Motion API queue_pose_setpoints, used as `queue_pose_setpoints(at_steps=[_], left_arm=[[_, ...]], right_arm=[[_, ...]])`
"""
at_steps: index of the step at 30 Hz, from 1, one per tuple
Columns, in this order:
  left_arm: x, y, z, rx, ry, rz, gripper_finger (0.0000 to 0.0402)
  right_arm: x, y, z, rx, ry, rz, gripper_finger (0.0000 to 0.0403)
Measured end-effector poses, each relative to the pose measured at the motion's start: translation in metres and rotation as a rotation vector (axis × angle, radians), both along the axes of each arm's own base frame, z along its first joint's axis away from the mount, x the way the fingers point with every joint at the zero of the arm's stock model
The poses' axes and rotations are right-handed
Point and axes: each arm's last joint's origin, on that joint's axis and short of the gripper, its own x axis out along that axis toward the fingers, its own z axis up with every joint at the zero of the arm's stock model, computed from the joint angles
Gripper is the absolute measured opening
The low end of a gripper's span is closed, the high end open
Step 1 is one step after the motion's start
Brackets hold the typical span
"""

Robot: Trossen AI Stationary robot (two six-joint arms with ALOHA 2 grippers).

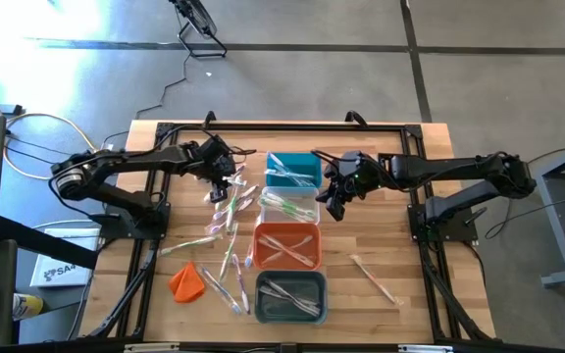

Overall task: Pick & Place Toothbrushes
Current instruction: Put the blue toothbrush into the blue bin

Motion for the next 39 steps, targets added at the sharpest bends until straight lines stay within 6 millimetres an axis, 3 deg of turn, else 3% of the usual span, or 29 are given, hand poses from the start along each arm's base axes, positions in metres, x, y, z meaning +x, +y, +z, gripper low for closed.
queue_pose_setpoints(at_steps=[17,29,34,39], left_arm=[[0.008,0.005,-0.02,-0.018,0.05,-0.019,0.0149],[0.008,0.005,-0.019,-0.032,0.047,0.004,0.0048],[0.015,0.009,-0.003,-0.024,0.035,0.005,0.0038],[0.028,0.018,0.032,-0.011,0.011,0.008,0.0026]], right_arm=[[0.0,0.0,0.0,-0.001,0.0,0.0,0.0002],[-0.001,0.0,0.001,-0.001,-0.002,0.0,0.0002],[-0.007,0.001,0.008,0.001,-0.029,-0.004,0.0002],[-0.018,0.002,0.021,-0.001,-0.082,-0.006,0.0002]])
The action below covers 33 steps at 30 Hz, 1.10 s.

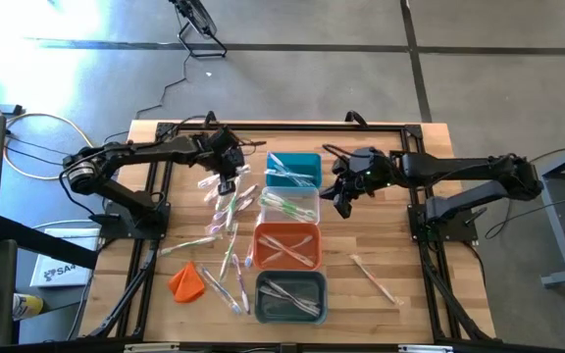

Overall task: Pick & Place Toothbrushes
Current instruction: Put the blue toothbrush into the blue bin

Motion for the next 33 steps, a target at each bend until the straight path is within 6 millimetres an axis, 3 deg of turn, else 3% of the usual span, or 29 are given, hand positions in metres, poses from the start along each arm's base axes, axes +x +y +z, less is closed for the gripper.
queue_pose_setpoints(at_steps=[6,11,16,23,27,33], left_arm=[[0.015,0.01,0.063,0.033,-0.086,0.027,0.002],[0.023,0.014,0.117,0.087,-0.215,0.05,0.0039],[0.03,0.016,0.156,0.046,-0.432,0.071,0.0022],[0.046,0.017,0.169,-0.135,-0.668,0.058,0.0027],[0.061,0.019,0.159,-0.216,-0.679,0.074,0.0036],[0.099,0.015,0.135,-0.214,-0.691,-0.014,0.0019]], right_arm=[[-0.02,0.002,0.021,-0.006,-0.091,-0.001,0.0002],[-0.037,0.003,0.035,-0.025,-0.156,-0.021,0.0002],[-0.053,0.005,0.047,-0.034,-0.218,-0.021,0.0002],[-0.069,0.005,0.055,-0.065,-0.25,-0.056,0.0002],[-0.07,0.005,0.055,-0.09,-0.251,-0.052,0.0002],[-0.07,0.005,0.056,-0.114,-0.252,-0.039,0.0002]])
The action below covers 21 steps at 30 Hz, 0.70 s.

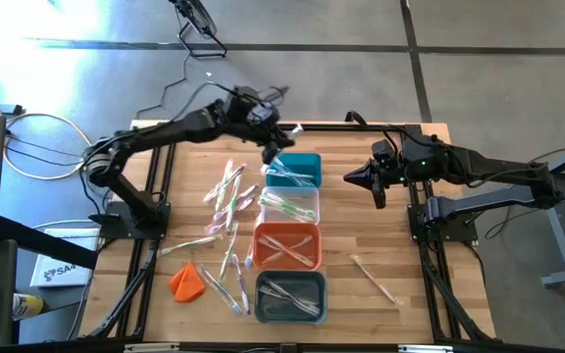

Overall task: Pick & Place Toothbrushes
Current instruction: Put the blue toothbrush into the blue bin

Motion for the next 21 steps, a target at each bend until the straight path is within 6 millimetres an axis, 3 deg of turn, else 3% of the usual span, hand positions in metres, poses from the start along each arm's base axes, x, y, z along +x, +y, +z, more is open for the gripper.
queue_pose_setpoints(at_steps=[7,14,21], left_arm=[[0.027,0.007,-0.034,-0.014,0.047,-0.006,0.0037],[0.05,0.011,-0.069,0.043,0.091,-0.03,0.0019],[0.059,0.017,-0.094,0.035,0.15,0.003,0.0037]], right_arm=[[0.0,0.0,-0.001,-0.016,0.01,0.009,0.0002],[-0.002,0.0,-0.005,-0.041,0.052,0.019,0.0002],[-0.002,0.0,-0.005,-0.044,0.054,0.02,0.0002]])
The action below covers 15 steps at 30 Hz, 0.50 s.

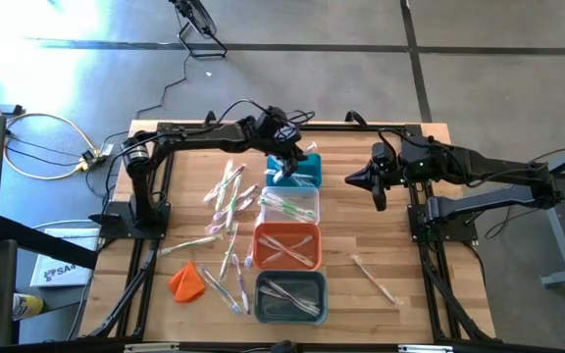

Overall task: Pick & Place Toothbrushes
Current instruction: Put the blue toothbrush into the blue bin

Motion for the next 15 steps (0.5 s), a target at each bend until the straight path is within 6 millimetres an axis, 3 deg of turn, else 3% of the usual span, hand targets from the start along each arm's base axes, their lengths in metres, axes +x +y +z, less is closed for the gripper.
queue_pose_setpoints(at_steps=[8,15], left_arm=[[0.005,0.002,-0.018,-0.02,0.047,0.002,0.0025],[0.006,0.002,-0.019,0.008,0.062,0.069,0.0089]], right_arm=[[0.0,0.0,0.0,-0.004,0.0,-0.007,0.0002],[0.0,0.0,0.0,-0.004,0.001,-0.007,0.0002]])
